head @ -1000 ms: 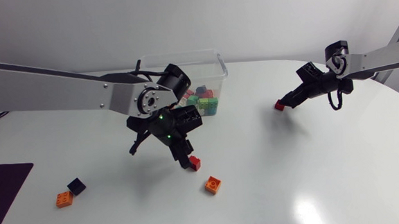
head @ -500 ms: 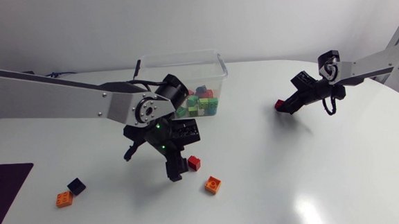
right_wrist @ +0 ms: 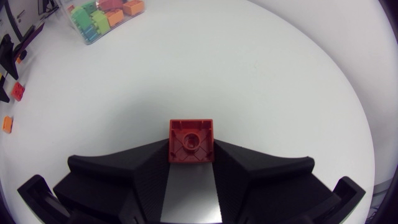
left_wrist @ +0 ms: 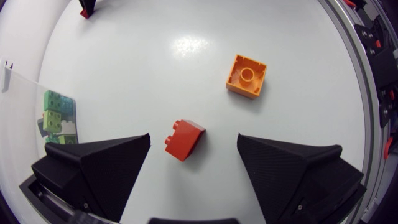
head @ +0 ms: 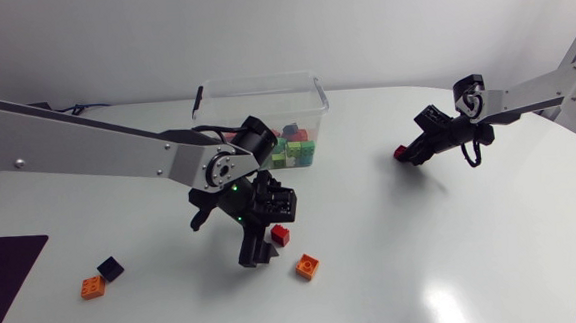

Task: Place the duplo bricks in the container

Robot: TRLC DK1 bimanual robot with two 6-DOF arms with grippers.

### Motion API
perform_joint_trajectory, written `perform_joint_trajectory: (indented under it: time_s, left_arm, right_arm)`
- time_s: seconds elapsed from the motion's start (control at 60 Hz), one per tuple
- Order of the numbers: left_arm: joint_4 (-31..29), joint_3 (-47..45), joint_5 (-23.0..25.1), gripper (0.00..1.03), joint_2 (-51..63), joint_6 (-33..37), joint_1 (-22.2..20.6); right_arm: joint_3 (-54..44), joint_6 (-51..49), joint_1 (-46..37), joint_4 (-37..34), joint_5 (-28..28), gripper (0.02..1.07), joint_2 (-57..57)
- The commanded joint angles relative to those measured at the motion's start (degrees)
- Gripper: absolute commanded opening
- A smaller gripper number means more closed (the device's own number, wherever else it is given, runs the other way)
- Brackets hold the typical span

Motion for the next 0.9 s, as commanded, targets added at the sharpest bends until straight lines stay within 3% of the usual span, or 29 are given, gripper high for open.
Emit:
perform_joint_trajectory:
  time_s: [0.0, 0.233, 0.4, 0.45, 0.467, 0.517, 0.567, 0.883]
  left_arm:
    - [0.3, 1.2, 0.6, 0.98, 2.5, 4.3, -0.8]
    - [-1.6, 5.3, 0.7, 0.96, 6.1, 9.8, -0.6]
    - [-10.9, 12.9, 0.7, 0.80, 10.7, 13.4, 0.3]
    - [-15.3, 15.8, 0.6, 0.67, 12.3, 14.5, 0.6]
    - [-15.4, 15.9, 0.6, 0.66, 12.4, 14.5, 0.6]
    - [-17.6, 17.8, 0.7, 0.44, 13.4, 14.9, 0.8]
    - [-18.2, 18.4, 0.7, 0.32, 14.1, 15.1, 0.8]
    - [-22.5, 19.5, 2.2, 0.30, 13.6, 14.4, 2.2]
  right_arm:
    - [-4.7, -2.9, -0.5, -1.1, -0.6, 0.35, -3.6]
    - [-18.1, -5.3, -0.5, -0.8, -3.4, 0.35, -17.7]
    - [-26.2, -6.0, 0.6, -1.3, -4.8, 0.35, -27.7]
    - [-28.3, -6.1, 1.1, -1.4, -5.0, 0.35, -30.4]
    - [-28.4, -6.1, 1.2, -1.4, -5.1, 0.35, -30.6]
    - [-30.8, -6.1, 1.8, -1.6, -5.2, 0.35, -33.9]
    - [-32.0, -5.9, 2.0, -1.9, -5.6, 0.35, -35.7]
    - [-35.7, 0.2, 7.5, -2.6, -7.5, 0.35, -46.5]
